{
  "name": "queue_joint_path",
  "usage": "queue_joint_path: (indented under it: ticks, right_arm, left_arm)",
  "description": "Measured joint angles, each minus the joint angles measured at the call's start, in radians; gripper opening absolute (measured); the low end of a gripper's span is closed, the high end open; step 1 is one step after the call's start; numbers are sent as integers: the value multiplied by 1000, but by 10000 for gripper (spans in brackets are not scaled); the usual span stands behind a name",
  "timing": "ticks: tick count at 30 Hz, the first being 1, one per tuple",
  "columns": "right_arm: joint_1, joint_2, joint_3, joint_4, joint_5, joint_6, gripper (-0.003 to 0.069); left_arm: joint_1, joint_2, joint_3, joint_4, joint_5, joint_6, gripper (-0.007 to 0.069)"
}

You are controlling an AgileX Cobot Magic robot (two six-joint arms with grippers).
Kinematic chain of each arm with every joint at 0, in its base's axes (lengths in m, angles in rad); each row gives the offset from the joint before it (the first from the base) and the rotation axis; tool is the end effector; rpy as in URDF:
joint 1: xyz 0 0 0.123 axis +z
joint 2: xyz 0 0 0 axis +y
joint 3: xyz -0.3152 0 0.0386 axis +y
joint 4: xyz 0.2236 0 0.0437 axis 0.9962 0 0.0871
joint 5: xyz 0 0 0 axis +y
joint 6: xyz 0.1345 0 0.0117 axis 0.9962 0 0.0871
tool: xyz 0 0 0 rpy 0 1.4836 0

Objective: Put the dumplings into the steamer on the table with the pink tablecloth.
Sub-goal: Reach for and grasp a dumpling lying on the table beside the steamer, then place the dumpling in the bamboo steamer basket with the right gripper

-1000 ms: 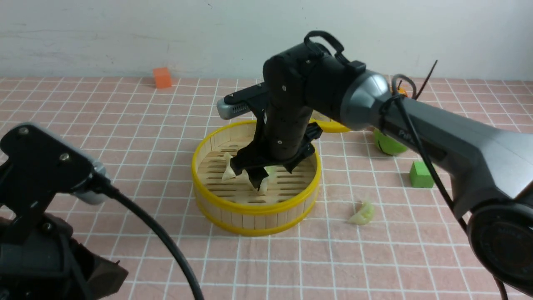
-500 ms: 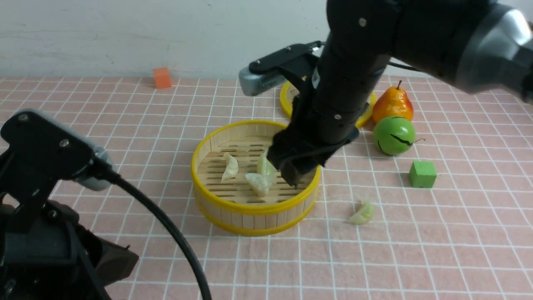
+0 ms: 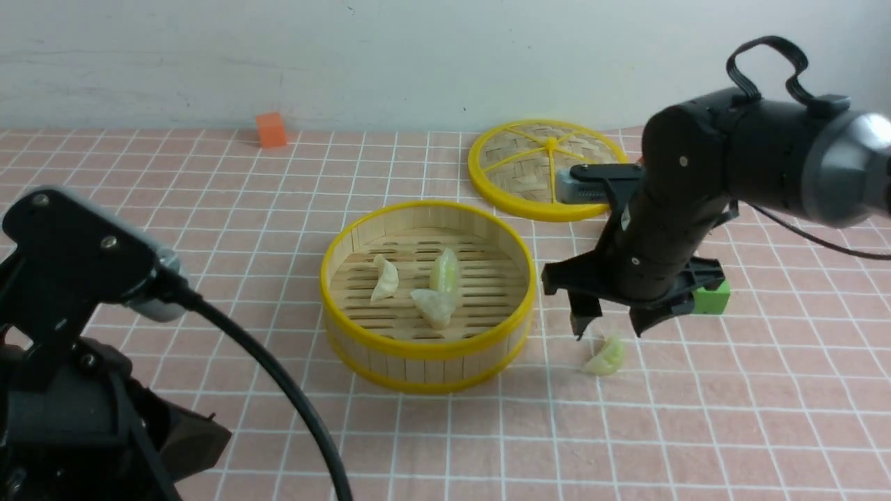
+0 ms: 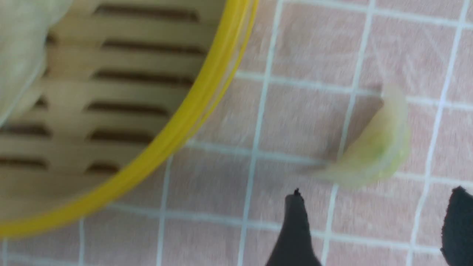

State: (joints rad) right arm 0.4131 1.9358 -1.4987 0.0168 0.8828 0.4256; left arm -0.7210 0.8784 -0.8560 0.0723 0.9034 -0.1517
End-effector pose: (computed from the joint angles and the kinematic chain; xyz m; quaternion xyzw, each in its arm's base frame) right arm 0.3788 0.1680 0.2212 0.0103 0.9857 0.0752 0.1507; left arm 0.1126 -0.0888 0.3288 0.2723 0.8926 -0.1199 0.3388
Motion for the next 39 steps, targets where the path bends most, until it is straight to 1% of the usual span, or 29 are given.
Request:
queue_joint_path:
  ticks: [2,8,11,14,15,16,17,20,21,23,26,28,29,30,34,39]
  right_arm:
    - [-11,44,0,-1,-33,26,503]
    - [-20,140,0,-27,-41,36,501]
    - [-20,141,0,-33,-41,36,469]
    - [-21,141,-4,-37,-38,36,370]
    - [-21,141,-8,-44,-32,36,317]
    - [-21,142,-19,-54,-22,31,244]
    - [-21,144,-32,-59,-13,22,200]
    - [-20,148,-78,-62,21,-10,204]
    - [-10,149,-146,-64,67,-53,208]
    - [6,149,-205,-67,103,-88,208]
    - [61,149,-326,-67,136,-148,208]
    - [99,149,-381,-67,118,-164,208]
    - [102,149,-381,-67,118,-164,208]
    - [119,149,-397,-67,79,-164,208]
    - [126,162,-402,-68,-6,-147,208]
    - [126,231,-403,-71,-17,-145,208]
  left_arm:
    - [0,0,0,0,1,0,17]
    - [0,0,0,0,14,0,17]
    - [0,0,0,0,14,0,17]
    - [0,0,0,0,15,0,17]
    - [0,0,0,0,15,0,17]
    - [0,0,0,0,15,0,17]
    - [0,0,0,0,15,0,17]
    - [0,0,0,0,15,0,19]
    - [0,0,0,0,15,0,20]
    - [0,0,0,0,15,0,20]
    - [0,0,0,0,15,0,20]
    - [0,0,0,0,14,0,20]
    - [0,0,0,0,14,0,20]
    - [0,0,0,0,14,0,20]
    - [0,0,0,0,14,0,20]
    - [0,0,0,-1,19,0,20]
